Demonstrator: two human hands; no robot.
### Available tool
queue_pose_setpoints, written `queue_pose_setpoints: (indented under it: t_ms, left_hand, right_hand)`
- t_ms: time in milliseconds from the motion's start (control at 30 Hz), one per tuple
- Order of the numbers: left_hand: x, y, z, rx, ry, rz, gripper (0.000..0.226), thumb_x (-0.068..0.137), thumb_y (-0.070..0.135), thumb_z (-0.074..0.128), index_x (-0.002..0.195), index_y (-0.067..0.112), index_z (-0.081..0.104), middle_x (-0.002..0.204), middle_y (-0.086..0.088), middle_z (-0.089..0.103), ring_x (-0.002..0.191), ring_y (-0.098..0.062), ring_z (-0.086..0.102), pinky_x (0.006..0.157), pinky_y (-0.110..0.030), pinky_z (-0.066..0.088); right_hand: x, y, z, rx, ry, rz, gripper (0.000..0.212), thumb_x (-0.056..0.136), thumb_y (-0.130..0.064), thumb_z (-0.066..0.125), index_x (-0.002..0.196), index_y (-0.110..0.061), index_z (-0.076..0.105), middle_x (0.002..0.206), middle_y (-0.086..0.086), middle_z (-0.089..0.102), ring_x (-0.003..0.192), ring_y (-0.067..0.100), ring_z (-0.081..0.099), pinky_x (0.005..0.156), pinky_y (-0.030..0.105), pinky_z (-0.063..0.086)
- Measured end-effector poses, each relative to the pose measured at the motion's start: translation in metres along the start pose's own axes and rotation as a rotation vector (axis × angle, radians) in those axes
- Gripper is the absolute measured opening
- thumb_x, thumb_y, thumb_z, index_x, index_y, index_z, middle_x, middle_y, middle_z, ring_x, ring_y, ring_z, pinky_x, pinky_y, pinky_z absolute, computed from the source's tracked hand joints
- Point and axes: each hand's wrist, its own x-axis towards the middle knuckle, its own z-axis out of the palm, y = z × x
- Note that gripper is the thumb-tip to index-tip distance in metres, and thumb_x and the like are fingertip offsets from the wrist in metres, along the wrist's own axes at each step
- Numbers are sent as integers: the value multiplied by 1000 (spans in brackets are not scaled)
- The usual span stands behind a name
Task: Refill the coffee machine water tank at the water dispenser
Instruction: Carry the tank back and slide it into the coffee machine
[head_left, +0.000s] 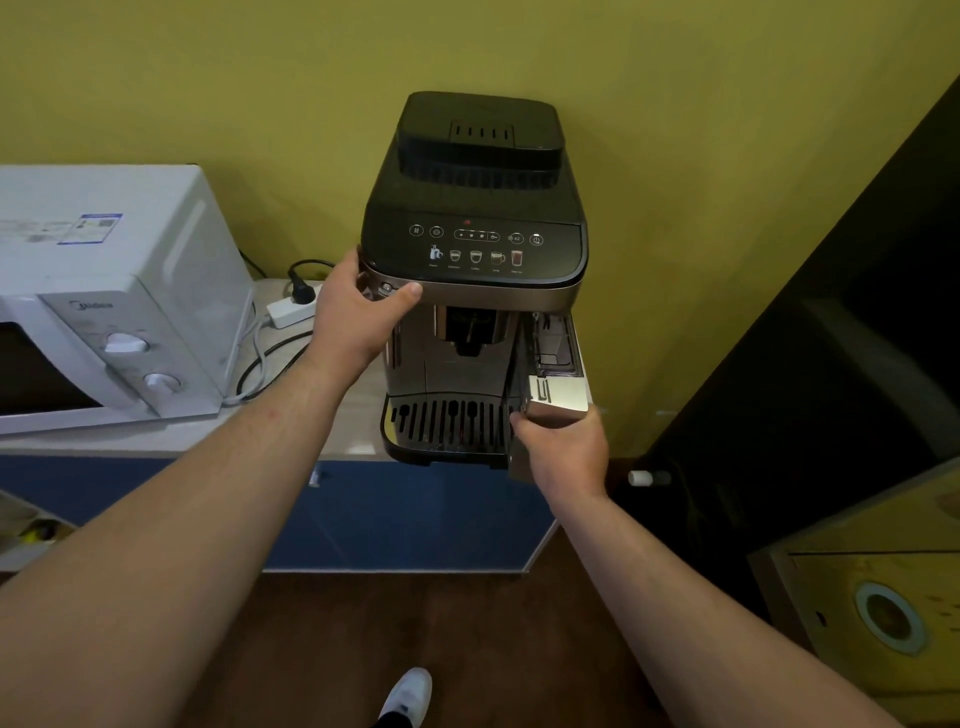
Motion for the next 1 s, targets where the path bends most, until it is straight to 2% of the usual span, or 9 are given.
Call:
queue_pose_setpoints:
  t_ms: [167,233,333,433,533,600,700,900,1000]
  left_hand:
    - [1,0,-2,10,-10,8,44,87,26,71,128,24,56,119,10,61,102,5,53,80,-12,39]
    - [1,0,-2,4,-12,6,42,87,26,71,127,25,57,117,12,61,102,6,53,81,-12,39]
    - [1,1,-2,-13,-9,-4,39,87,22,71,122,27,57,107,21,60,95,16,52,76,-5,38]
    - [3,2,-3,-11,-21,-1,35,86,20,72,116,31,57,103,24,59,89,21,52,70,1,38]
    - [6,1,-5,-1,-27,-10,35,84,24,74,115,32,58,116,10,63,98,7,54,75,-9,40]
    - [7,-1,-4,4,-25,-15,36,83,27,74,116,32,59,124,3,61,103,0,54,79,-14,40]
    - [7,-4,-3,8,-16,-23,40,83,30,74,120,30,59,127,1,59,111,-8,54,85,-20,42]
    - [8,-6,-4,13,-6,-18,38,80,34,74,116,32,61,123,1,61,109,-4,55,90,-26,45]
    - [8,-7,-4,17,-6,-27,38,81,34,73,117,32,61,124,3,60,109,-4,54,87,-24,44]
  right_hand:
    - [16,-10,4,-36,-28,-41,47,69,-32,86,99,-22,52,86,-8,61,77,6,61,63,20,54]
    - [22,-11,8,-39,-39,-41,49,68,-34,86,100,-21,51,87,-7,61,78,8,61,68,25,57]
    - [31,-13,7,-67,-91,-58,50,68,-34,87,98,-22,48,86,-8,59,78,8,59,73,30,58]
    - [49,-12,1,-105,-205,-54,43,73,-31,83,99,-21,51,91,-3,63,84,15,63,80,38,59]
    - [64,-11,-4,-184,-322,-70,31,80,-29,77,97,-21,53,99,3,66,93,22,65,82,50,59]
    - [70,-11,-6,-206,-350,-84,26,84,-26,74,97,-21,52,102,4,65,96,23,64,84,50,58]
    - [76,-15,-3,-200,-355,-98,25,85,-26,72,100,-20,53,104,4,64,99,23,63,85,52,57]
    - [91,-22,4,-193,-348,-123,26,86,-24,71,103,-15,53,103,3,64,96,22,63,84,51,58]
    - [100,-26,8,-204,-349,-135,28,87,-25,70,108,-15,53,106,3,64,96,22,63,82,51,59]
